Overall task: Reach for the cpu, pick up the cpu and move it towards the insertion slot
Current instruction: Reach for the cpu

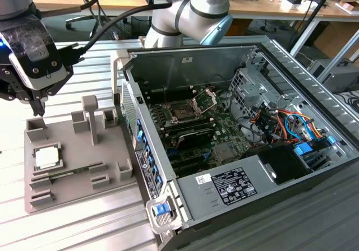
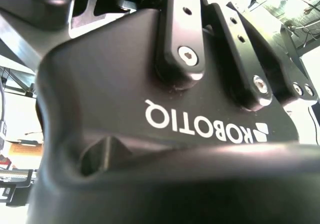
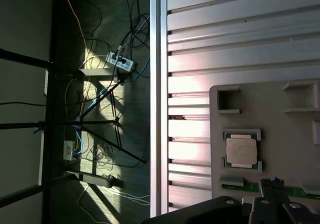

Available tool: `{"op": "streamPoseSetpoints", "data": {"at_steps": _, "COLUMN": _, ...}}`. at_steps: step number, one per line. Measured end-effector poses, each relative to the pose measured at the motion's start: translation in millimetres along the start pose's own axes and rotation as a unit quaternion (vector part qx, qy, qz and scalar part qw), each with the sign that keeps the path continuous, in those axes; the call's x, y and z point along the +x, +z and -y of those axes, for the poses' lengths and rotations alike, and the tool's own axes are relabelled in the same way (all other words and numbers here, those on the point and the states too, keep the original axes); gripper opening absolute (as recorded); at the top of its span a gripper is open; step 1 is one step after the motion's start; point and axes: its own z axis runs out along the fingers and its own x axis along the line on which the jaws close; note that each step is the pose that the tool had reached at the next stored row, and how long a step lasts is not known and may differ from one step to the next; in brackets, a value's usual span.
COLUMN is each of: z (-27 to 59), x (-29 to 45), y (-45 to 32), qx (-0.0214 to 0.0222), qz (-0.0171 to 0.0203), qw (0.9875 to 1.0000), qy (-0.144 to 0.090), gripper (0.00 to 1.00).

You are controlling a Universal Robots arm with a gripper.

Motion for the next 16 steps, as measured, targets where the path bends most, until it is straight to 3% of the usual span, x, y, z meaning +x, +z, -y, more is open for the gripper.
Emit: {"op": "streamPoseSetpoints", "data": {"at_steps": 16, "z": 0.5, "x": 0.1, "y": 6.4, "qx": 0.0, "qz": 0.0, "qw": 1.0, "qy": 0.0, "gripper": 0.11}}
